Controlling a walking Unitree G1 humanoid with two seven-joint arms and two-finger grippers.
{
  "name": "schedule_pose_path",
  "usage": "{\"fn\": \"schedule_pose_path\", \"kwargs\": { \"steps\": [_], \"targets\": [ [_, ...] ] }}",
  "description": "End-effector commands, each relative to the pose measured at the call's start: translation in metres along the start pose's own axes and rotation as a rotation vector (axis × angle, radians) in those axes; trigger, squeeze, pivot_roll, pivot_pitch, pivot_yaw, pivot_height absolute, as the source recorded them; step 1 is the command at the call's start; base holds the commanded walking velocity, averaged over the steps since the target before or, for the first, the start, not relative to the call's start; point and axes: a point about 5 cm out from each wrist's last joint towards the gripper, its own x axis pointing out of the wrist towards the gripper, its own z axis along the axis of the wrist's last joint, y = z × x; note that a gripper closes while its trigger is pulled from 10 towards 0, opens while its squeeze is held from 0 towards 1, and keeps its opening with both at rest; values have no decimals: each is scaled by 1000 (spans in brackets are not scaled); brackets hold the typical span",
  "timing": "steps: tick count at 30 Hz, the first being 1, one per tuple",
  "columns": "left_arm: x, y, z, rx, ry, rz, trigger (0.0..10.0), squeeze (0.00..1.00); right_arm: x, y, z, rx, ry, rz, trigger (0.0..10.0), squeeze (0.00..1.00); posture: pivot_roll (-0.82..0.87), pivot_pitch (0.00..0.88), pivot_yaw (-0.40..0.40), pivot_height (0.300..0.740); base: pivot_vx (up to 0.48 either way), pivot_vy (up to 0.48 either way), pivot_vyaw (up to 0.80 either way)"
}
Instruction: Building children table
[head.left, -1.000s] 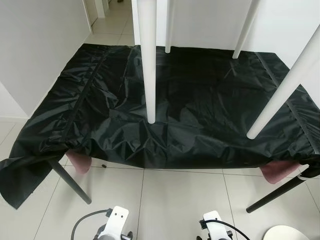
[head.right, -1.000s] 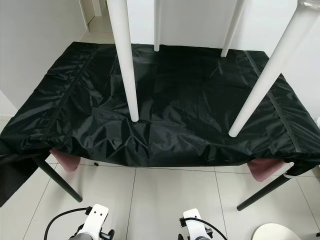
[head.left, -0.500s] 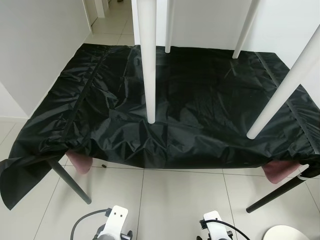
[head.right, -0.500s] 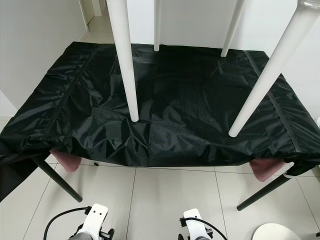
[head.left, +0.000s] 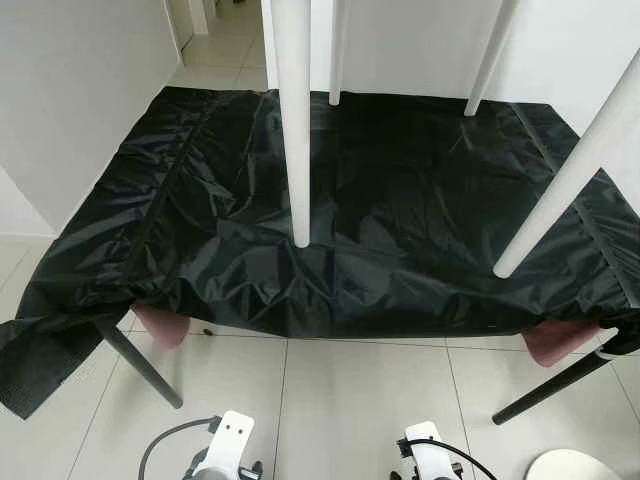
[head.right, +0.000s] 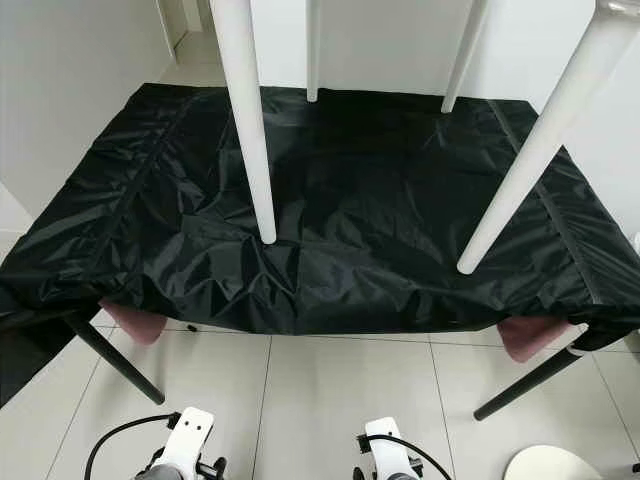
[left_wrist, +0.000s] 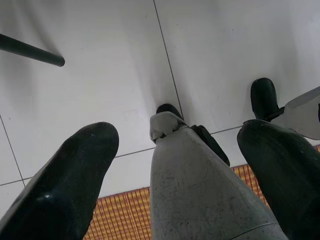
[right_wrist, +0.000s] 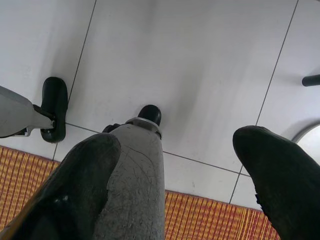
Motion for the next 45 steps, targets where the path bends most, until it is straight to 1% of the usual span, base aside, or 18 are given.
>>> {"fn": "schedule_pose_path", "kwargs": {
  "steps": [1, 9, 45],
  "targets": [
    [-1, 2, -6, 5, 25, 0, 10000, 0, -1, 4, -6, 12, 24, 11, 10000, 0, -69, 47, 25, 740, 0, 0, 0],
    [-2, 2, -8, -8, 31, 2, 10000, 0, 0, 6, -2, 3, 13, 18, 10000, 0, -64, 65, 21, 740, 0, 0, 0],
    [-2, 1, -9, -9, 33, -2, 10000, 0, 0, 6, 0, 10, -2, 19, 10000, 0, -64, 74, 19, 740, 0, 0, 0]
  ]
}}
